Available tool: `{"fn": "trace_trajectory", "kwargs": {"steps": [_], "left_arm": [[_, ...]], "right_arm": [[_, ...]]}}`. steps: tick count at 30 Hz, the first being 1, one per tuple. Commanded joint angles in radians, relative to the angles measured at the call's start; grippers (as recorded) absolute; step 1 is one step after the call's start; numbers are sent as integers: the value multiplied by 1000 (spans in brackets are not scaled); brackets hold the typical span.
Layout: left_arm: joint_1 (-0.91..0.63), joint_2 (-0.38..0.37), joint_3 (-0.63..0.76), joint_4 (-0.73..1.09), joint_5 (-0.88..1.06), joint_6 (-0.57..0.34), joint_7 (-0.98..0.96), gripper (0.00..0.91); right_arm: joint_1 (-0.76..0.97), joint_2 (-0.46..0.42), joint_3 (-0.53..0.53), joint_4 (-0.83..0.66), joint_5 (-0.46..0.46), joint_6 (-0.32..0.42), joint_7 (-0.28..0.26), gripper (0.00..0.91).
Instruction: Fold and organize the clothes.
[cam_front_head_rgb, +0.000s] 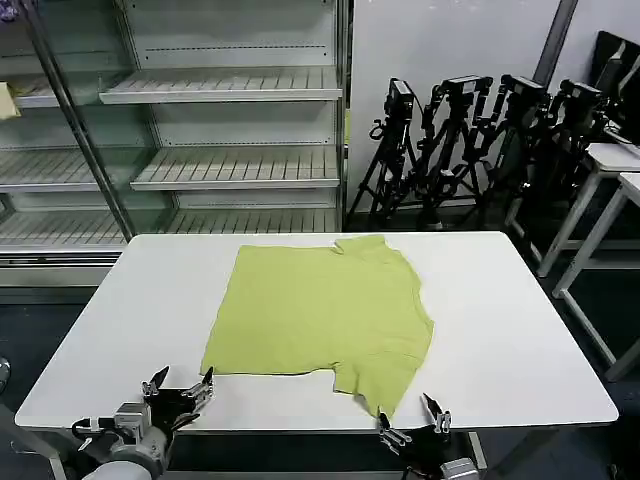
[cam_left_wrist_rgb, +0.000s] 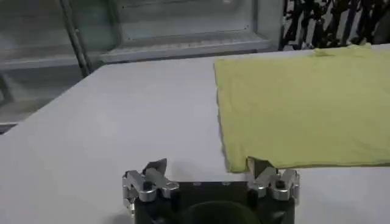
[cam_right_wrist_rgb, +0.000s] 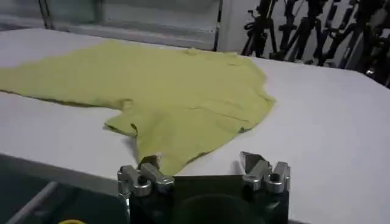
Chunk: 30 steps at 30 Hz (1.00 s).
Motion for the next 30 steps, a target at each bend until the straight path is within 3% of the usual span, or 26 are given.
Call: {"fn": "trace_trajectory", "kwargs": {"steps": [1, 21, 30], "left_arm": [[1, -2, 6, -1, -5, 11, 13, 10], [-18, -10, 24, -40, 2, 4, 43, 10], [-120, 7, 25, -51, -32, -6, 38, 10]], "right_arm": [[4, 3, -15, -11, 25, -19, 6, 0], [28, -6, 2, 9, 36, 27, -26, 0], [177, -17, 47, 17, 74, -11, -73, 0]]}}
